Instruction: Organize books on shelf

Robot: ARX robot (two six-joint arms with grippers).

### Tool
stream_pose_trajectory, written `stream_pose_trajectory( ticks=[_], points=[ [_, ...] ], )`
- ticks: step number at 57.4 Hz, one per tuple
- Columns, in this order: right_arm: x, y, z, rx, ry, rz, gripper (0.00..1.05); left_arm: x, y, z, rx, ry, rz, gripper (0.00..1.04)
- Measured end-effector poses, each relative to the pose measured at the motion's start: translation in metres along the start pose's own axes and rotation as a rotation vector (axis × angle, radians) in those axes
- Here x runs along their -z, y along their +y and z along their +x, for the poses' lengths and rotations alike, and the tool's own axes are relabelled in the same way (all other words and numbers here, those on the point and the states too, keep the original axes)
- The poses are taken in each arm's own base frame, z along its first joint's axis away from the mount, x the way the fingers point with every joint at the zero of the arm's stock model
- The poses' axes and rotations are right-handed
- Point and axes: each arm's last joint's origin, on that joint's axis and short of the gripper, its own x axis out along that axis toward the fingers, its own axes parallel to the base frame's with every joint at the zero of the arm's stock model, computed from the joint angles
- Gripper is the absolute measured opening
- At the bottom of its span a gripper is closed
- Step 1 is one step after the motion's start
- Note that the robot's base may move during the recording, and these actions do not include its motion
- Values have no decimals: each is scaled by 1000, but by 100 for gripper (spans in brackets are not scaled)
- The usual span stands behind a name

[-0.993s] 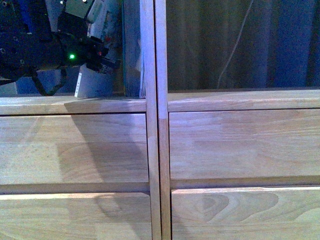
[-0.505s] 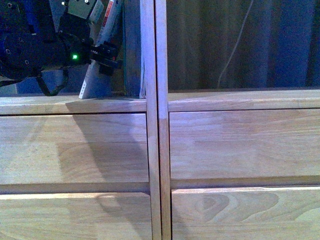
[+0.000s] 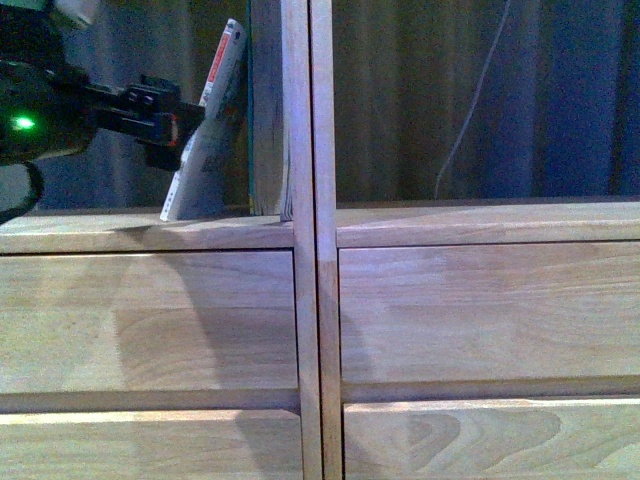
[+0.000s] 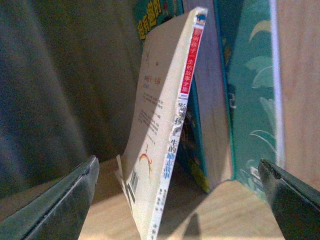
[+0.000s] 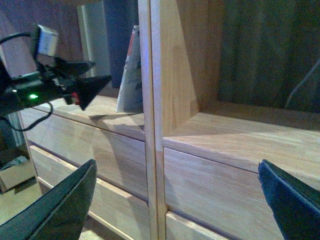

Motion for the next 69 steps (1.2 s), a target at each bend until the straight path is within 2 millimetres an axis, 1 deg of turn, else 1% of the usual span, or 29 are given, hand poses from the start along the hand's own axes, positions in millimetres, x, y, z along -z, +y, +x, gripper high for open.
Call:
stream_pose_trajectory(
  ticks=[1,3,6,8,10,12,17,19,22,23,25,26,28,30,32,33,36,38,39,42,44,47,49,50,54,56,63,69],
  points=[
    [0,0,0,0,0,0,98,-2,0,-4,4,-1,-7,97],
    [0,0,0,0,0,0,98,-7,0,-19,6,-5,-30,97],
    [0,0,0,0,0,0,98,-12,0,-36,15,-2,-67,97],
    [0,0,0,0,0,0,98,-17,-2,-54,21,-2,-91,97],
    [0,0,0,0,0,0,98,-19,-3,-64,13,-3,-108,97],
    [0,0,0,0,0,0,98,-24,-4,-71,10,-14,-117,97],
    [0,0,0,-2,0,0,98,-31,-4,-75,-15,-22,-129,97],
    [0,0,0,-1,0,0,98,-30,-6,-76,-103,46,-162,92],
    [0,0,0,-1,0,0,98,-20,-11,-87,-276,207,-199,81],
    [0,0,0,-1,0,0,98,-17,-12,-89,-299,227,-202,80],
    [0,0,0,1,0,0,98,-8,-16,-101,-374,278,-201,73],
    [0,0,0,3,0,0,98,-6,-17,-104,-385,286,-201,71],
    [0,0,0,29,5,-4,97,3,-21,-114,-413,305,-200,64],
    [0,1,0,124,46,1,92,8,-24,-122,-423,311,-201,58],
    [3,3,-3,254,116,4,86,14,-28,-131,-426,314,-202,51],
    [5,3,-4,286,134,4,84,16,-29,-134,-427,314,-202,50],
    [16,2,-13,424,202,-7,76,22,-32,-145,-417,313,-203,41],
    [24,1,-18,478,219,-17,71,26,-33,-152,-406,312,-205,35],
    [26,1,-19,488,223,-19,69,27,-33,-155,-409,312,-205,34],
    [38,2,-28,512,237,-26,59,34,-37,-167,-418,313,-203,23],
    [43,2,-32,518,238,-28,54,37,-39,-172,-423,315,-203,18],
    [49,1,-37,500,241,-27,47,41,-42,-179,-423,318,-204,11],
    [54,-1,-43,497,243,-32,40,45,-46,-185,-423,320,-204,4],
    [56,-1,-44,499,245,-32,38,45,-46,-187,-423,320,-205,2],
    [64,-1,-50,508,247,-37,28,50,-51,-195,-423,324,-208,3],
    [68,0,-54,509,247,-38,21,53,-54,-200,-423,326,-208,3],
    [80,2,-63,515,249,-42,3,59,-62,-214,-420,325,-208,3],
    [90,5,-71,514,249,-41,3,64,-68,-227,-425,322,-207,3]
  ],
)
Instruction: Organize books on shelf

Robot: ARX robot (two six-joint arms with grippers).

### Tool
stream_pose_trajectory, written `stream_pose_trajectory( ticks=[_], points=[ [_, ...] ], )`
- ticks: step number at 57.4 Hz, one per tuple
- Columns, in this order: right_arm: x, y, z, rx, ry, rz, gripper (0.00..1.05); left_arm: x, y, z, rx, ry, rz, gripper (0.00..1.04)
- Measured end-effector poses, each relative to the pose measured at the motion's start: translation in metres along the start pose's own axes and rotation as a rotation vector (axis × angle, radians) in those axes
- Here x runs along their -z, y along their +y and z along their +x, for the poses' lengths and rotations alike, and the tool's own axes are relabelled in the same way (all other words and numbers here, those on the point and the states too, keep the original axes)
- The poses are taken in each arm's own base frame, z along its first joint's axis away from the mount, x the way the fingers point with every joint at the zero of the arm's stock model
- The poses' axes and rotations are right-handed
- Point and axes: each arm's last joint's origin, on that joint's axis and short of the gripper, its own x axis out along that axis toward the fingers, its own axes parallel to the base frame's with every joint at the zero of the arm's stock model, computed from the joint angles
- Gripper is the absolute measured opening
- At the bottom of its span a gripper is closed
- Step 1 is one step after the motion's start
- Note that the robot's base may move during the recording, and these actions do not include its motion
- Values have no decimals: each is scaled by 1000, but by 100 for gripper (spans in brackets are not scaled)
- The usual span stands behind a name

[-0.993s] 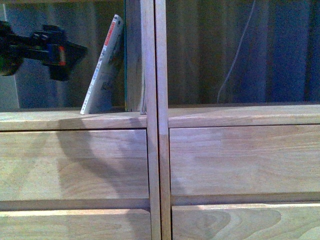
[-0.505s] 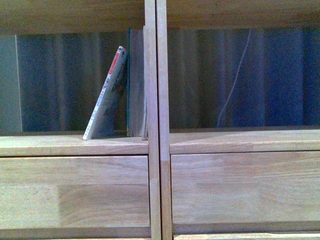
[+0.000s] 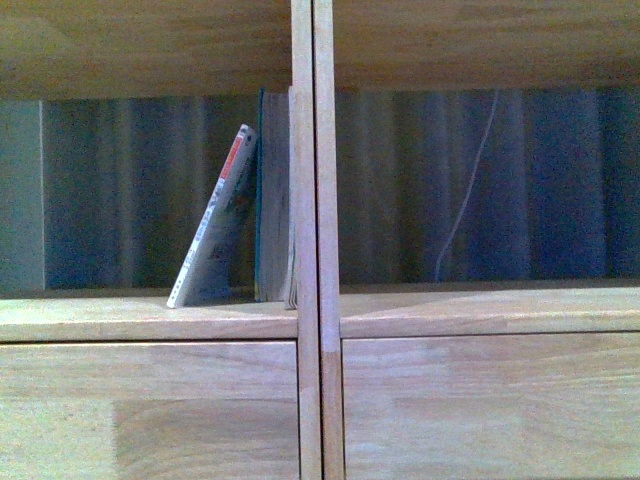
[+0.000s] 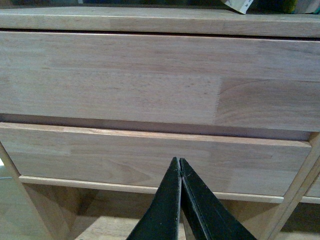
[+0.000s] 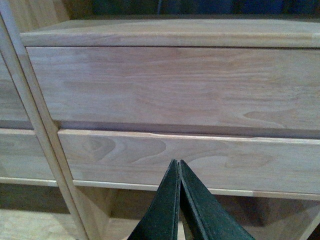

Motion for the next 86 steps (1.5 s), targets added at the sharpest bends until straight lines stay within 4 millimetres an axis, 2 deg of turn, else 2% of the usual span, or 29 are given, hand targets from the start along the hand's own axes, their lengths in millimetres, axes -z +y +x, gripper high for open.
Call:
stream_pose_trajectory(
  ticks=[46,63,86],
  points=[
    [37,0,-22,0,-14,-1,3,31,0,-44,0,-10,0,3],
    [40,0,-35,-2,-16,-1,3,30,0,-51,0,-17,0,3],
    [39,0,-35,0,-19,-1,3,33,0,-62,0,2,0,3]
  ],
)
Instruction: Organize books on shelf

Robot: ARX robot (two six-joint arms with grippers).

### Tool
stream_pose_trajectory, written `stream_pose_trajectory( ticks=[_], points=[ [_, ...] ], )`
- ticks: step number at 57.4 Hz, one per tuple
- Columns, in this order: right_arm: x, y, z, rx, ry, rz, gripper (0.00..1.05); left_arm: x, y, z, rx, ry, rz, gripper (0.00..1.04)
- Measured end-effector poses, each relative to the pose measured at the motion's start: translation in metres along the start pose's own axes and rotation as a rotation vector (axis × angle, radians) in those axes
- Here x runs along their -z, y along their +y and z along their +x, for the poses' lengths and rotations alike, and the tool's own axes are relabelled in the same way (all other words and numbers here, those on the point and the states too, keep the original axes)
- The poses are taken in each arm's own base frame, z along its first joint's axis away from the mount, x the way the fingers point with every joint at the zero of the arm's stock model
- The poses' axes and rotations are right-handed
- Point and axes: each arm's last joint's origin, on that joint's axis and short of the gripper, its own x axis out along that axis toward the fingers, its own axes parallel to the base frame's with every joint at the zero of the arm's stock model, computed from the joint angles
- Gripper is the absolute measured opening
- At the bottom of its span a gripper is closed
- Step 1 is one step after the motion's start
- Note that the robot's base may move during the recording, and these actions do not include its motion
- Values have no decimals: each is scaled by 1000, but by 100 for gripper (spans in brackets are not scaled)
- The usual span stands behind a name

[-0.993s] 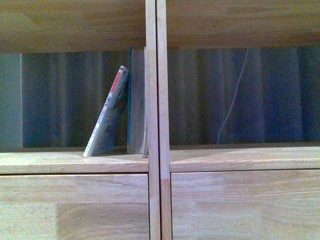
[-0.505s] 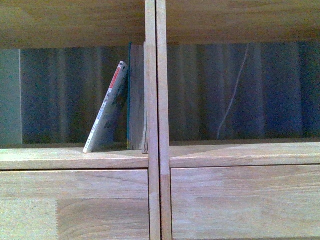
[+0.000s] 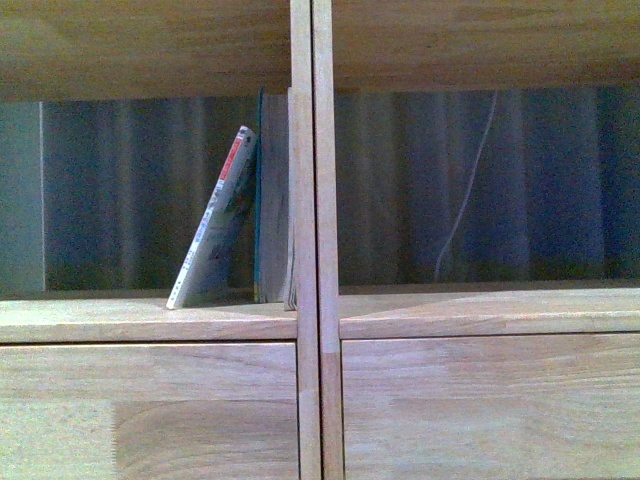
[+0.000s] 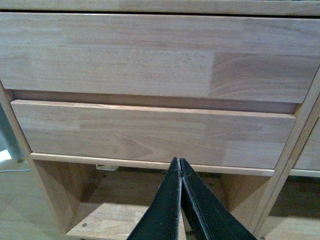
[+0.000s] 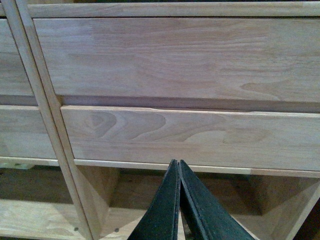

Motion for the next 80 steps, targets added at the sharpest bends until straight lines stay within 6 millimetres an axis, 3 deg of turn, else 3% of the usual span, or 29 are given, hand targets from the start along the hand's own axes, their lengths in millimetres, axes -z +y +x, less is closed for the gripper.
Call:
stream_pose_trajectory(
  ticks=[36,42,43,65,80],
  points=[
    [0,0,0,0,0,-1,4,1,0,-8,0,-13,0,3],
    [0,0,0,0,0,-2,21,1,0,-8,0,-13,0,19],
    [0,0,0,0,0,-2,35,1,0,-8,0,-13,0,33],
    [0,0,0,0,0,-1,96,1,0,-8,0,-13,0,97],
    [0,0,0,0,0,-2,98,1,0,-8,0,-13,0,97]
  ],
)
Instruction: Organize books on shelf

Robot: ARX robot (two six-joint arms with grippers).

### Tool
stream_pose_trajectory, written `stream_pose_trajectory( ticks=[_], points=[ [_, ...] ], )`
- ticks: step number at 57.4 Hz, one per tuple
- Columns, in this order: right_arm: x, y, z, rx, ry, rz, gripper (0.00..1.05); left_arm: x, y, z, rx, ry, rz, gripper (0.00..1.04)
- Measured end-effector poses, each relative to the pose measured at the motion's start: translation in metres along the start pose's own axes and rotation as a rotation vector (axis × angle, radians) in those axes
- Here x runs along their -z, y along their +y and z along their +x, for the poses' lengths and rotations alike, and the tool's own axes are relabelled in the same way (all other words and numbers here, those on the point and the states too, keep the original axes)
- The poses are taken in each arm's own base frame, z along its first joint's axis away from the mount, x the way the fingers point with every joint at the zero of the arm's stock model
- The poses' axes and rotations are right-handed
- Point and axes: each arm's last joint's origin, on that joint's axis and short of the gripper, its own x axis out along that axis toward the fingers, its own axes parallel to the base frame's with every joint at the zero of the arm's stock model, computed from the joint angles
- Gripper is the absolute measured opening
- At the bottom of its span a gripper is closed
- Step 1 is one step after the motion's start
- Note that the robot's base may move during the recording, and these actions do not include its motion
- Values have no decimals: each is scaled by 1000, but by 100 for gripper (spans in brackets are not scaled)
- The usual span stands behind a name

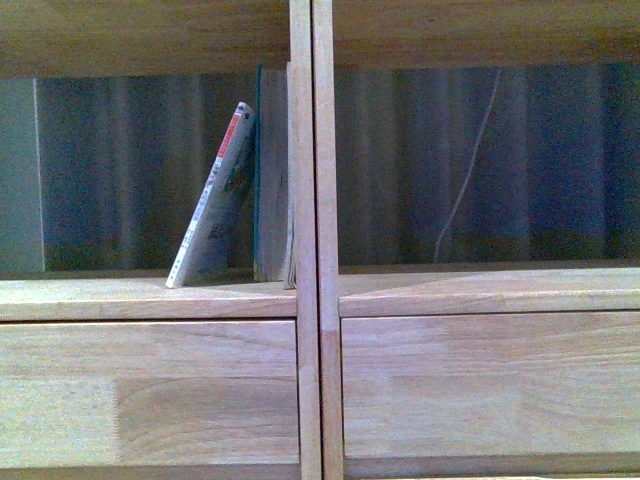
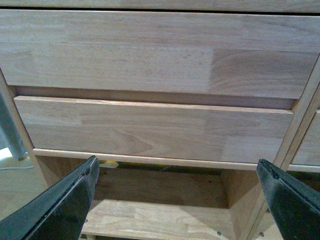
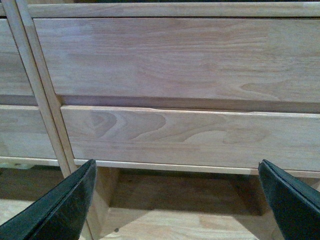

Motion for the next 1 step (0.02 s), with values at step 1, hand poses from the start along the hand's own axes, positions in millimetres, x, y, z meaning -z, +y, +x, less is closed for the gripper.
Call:
stream_pose_trajectory(
  ticks=[1],
  points=[
    [0,0,0,0,0,0,98,0,0,0,0,0,0,97]
  ],
)
